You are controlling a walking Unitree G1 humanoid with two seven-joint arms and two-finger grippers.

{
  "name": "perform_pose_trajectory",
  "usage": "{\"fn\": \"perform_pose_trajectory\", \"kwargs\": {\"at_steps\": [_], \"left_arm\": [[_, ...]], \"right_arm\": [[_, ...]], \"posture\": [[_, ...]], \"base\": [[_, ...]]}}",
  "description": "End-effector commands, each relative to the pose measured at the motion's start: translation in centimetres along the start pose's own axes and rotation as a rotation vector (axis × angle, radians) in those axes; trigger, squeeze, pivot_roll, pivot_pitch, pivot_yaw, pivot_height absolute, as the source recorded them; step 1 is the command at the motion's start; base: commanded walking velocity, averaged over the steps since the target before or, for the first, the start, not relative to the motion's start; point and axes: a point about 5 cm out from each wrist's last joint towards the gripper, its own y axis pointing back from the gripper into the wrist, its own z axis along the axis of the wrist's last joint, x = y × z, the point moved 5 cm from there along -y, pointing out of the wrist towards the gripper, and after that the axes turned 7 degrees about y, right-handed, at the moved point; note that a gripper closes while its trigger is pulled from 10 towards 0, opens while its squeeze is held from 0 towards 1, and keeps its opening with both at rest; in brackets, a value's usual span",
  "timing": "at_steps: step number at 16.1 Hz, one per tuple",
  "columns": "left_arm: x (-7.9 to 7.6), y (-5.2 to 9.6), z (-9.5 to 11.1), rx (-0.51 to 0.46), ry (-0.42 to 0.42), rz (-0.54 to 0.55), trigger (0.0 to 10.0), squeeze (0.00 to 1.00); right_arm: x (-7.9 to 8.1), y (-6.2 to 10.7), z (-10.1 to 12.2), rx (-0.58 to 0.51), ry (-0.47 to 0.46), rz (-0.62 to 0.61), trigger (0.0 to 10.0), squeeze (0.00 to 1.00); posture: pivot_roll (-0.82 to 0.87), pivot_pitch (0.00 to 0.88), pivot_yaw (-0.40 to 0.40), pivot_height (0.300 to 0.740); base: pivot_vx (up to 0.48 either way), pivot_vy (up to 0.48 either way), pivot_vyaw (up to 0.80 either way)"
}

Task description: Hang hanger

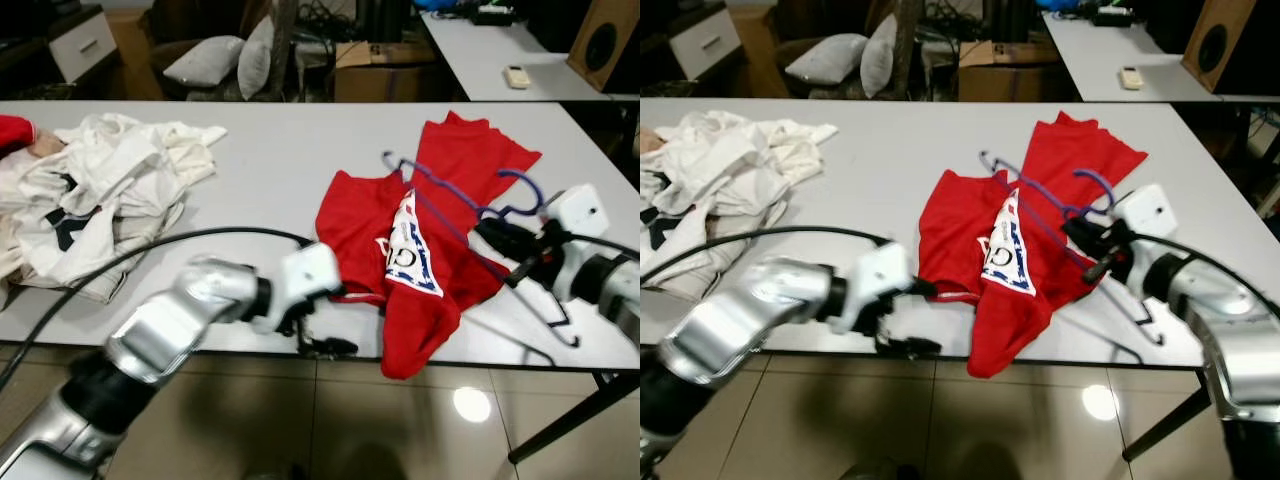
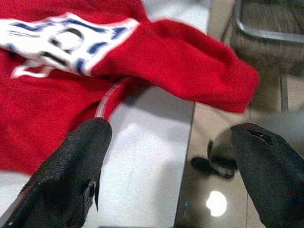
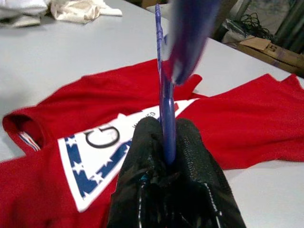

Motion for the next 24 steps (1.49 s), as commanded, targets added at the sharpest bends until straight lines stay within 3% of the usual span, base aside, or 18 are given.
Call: {"fn": "perform_pose_trajectory", "kwargs": {"at_steps": [1,2,3,4,7,8,10,12,16,24], "left_arm": [[1.0,1.9,1.0,-0.104,0.044,0.094,10.0,0.90],[2.5,2.7,2.3,-0.220,0.058,0.220,10.0,0.00],[4.8,4.3,4.0,-0.391,0.129,0.424,10.0,0.00],[5.9,5.2,4.4,-0.475,0.158,0.571,10.0,0.00],[6.3,5.4,2.7,-0.467,0.193,0.724,10.0,0.00],[6.5,5.5,1.7,-0.446,0.206,0.820,10.0,0.00],[6.4,5.3,2.3,-0.479,0.215,0.841,10.0,0.00],[6.2,5.0,2.2,-0.474,0.206,0.858,10.0,0.00],[6.3,5.5,1.7,-0.470,0.228,0.913,10.0,0.00],[6.3,5.7,2.5,-0.473,0.196,0.936,10.0,0.00]], "right_arm": [[-0.3,0.3,0.7,-0.020,-0.020,-0.062,10.0,0.00],[-0.6,0.4,1.1,-0.036,-0.051,-0.124,10.0,0.00],[-1.2,0.7,1.6,-0.049,-0.092,-0.229,10.0,0.00],[-1.4,1.1,2.1,-0.063,-0.133,-0.320,10.0,0.00],[-0.7,1.7,2.2,-0.050,-0.168,-0.469,10.0,0.00],[1.1,1.7,2.0,-0.027,-0.168,-0.523,10.0,0.00],[2.9,1.2,2.2,-0.040,-0.156,-0.508,10.0,0.00],[4.2,1.0,1.8,-0.034,-0.207,-0.511,10.0,0.00],[5.1,0.7,2.2,-0.056,-0.240,-0.513,10.0,0.00],[6.5,-0.2,2.2,-0.050,-0.196,-0.453,10.0,0.00]], "posture": [[0.09,0.000,0.059,0.740],[0.09,0.000,0.058,0.740],[0.10,0.000,0.057,0.740],[0.09,0.000,0.060,0.740],[0.08,0.000,0.072,0.740],[0.08,0.000,0.081,0.740],[0.08,0.000,0.081,0.740],[0.09,0.002,0.079,0.740],[0.10,0.006,0.070,0.740],[0.12,0.002,0.056,0.740]], "base": [[0.000,0.000,0.00],[0.000,0.000,0.00],[0.000,0.000,0.00],[0.000,0.000,0.00],[0.000,0.000,0.00],[0.000,0.251,0.00],[0.000,0.362,0.00],[0.000,0.414,0.00],[0.000,0.427,0.00],[0.000,0.440,0.00]]}}
